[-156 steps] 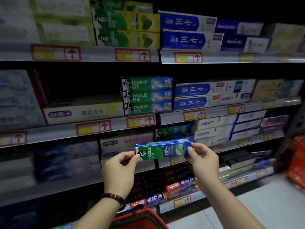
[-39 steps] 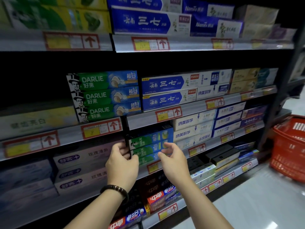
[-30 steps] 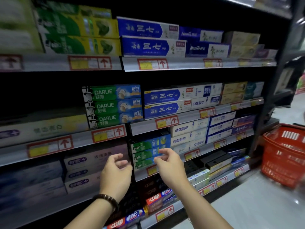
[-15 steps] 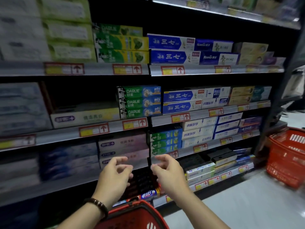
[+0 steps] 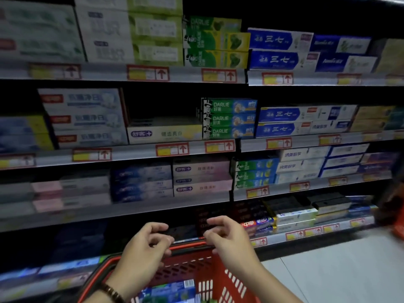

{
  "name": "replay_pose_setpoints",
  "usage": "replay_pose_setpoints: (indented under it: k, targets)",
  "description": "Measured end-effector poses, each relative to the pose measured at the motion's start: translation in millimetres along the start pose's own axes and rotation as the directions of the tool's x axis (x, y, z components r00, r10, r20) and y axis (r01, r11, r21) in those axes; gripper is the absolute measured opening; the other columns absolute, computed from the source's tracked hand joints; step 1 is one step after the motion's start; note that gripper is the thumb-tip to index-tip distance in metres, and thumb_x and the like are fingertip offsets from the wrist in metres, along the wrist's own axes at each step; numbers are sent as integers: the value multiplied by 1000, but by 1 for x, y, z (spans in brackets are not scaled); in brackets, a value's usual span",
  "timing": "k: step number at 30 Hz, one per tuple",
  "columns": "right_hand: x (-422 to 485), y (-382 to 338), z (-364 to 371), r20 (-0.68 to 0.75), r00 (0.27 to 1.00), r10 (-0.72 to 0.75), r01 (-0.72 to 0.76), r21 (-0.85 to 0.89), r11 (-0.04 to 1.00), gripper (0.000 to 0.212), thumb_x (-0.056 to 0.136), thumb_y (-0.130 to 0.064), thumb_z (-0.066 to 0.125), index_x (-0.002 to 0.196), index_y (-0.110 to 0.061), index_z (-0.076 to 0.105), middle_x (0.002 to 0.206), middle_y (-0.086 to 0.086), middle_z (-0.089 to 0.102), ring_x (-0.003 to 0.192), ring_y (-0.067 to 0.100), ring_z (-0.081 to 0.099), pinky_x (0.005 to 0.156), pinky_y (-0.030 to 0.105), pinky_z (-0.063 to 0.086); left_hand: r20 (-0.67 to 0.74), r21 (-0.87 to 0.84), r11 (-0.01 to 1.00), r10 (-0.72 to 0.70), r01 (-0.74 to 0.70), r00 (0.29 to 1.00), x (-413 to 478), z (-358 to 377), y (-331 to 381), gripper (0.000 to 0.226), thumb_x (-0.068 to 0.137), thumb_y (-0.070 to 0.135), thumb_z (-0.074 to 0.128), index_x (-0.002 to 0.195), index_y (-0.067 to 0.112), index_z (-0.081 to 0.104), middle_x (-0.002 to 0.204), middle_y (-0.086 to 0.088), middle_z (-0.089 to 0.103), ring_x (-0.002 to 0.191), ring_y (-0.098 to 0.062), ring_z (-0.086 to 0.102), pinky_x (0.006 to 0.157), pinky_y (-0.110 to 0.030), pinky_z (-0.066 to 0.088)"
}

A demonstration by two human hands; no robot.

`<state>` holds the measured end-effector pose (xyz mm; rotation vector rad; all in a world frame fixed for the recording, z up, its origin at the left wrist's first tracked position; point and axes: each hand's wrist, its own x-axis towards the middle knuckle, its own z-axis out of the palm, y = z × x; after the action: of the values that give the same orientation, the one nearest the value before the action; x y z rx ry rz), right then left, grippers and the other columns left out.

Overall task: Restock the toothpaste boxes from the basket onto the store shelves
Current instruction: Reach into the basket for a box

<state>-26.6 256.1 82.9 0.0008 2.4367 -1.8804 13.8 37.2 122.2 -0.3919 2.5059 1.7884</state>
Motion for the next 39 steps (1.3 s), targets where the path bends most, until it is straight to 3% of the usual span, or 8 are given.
replay_pose_setpoints:
  k: [5,8,11,16,26,39]
  targets:
    - [1,11,18,48,999,3,-3,18,1000,20,97,-23,74,114,-31,69,93,6,76,92,22,76,87,50,63,-15,1,999,-34,34,999,1,-16,-22,13,103,18,61,114,26,61,98,0,78,88,-18,75,79,-43,62]
    - [2,17,23,65,998,20,-24,50,998,20,96,-17,74,114,-24,70,96,16,74,94,32,75,77,42,62,-35,-10,999,-34,34,999,2,-19,-34,13,104,16,59,113,25,60,100,-2,78,88,-20,76,78,-42,62]
    - [2,22,26,94,994,59,-66,70,995,20,98,-12,72,116,-19,69,103,22,74,92,30,76,69,34,59,-32,-27,998,-49,48,998,5,-22,-47,13,103,16,61,113,25,60,100,-1,79,85,-18,76,71,-39,61]
    - [2,31,30,133,985,112,-120,57,991,21,98,-12,72,117,-18,69,101,14,79,86,21,77,70,33,60,-19,-68,992,-105,104,994,12,-24,-71,14,102,15,63,115,20,61,98,-2,79,83,-24,76,64,-36,56]
    - [-4,39,35,200,968,154,-165,37,986,18,100,-12,71,118,-11,70,99,11,81,83,20,75,67,31,59,40,-53,989,-137,139,990,7,-21,-101,15,102,16,63,116,20,61,100,-2,79,83,-23,75,67,-37,56]
    - [-17,62,51,315,920,234,-219,-83,972,15,97,-12,74,112,-12,72,98,9,80,79,19,74,66,34,56,107,169,977,-146,127,983,-4,-3,-125,16,99,27,69,113,24,63,98,-4,76,84,-19,76,72,-43,63]
